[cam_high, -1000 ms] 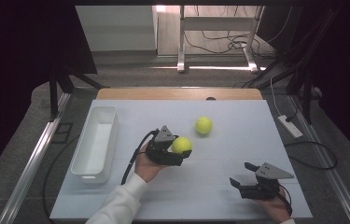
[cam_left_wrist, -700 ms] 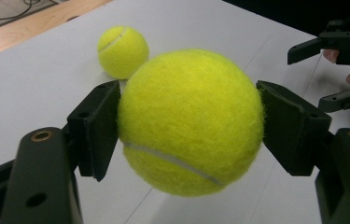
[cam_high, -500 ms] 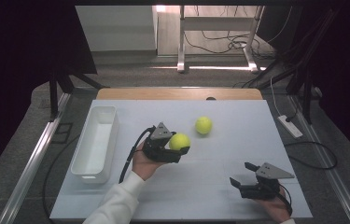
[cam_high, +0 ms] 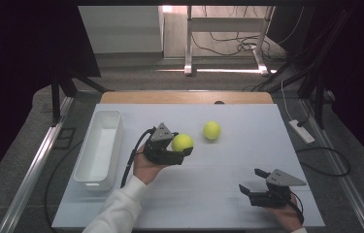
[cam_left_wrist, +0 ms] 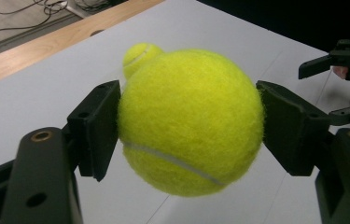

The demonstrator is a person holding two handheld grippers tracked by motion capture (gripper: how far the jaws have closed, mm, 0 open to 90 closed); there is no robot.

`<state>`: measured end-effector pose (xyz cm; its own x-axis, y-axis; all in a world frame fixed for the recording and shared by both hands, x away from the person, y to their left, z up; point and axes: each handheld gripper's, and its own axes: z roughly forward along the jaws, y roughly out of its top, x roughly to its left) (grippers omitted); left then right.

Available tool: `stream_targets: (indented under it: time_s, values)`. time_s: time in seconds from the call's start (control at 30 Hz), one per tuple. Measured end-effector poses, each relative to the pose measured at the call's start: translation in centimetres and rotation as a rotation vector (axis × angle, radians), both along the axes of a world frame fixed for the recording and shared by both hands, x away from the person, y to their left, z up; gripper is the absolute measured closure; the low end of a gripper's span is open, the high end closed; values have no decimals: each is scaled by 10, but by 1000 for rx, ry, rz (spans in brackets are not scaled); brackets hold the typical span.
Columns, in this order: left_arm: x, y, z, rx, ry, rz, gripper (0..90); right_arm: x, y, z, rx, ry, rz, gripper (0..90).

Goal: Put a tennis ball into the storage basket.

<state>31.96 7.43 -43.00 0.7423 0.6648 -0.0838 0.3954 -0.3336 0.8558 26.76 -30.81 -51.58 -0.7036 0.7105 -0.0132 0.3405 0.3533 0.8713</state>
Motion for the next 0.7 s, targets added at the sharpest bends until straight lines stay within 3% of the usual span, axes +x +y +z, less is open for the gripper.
stream_targets:
  time_s: [0.7]
  values:
    - [1, 18, 18, -9, -34, 43, 267, 0, 0, 0, 4, -1, -1, 142]
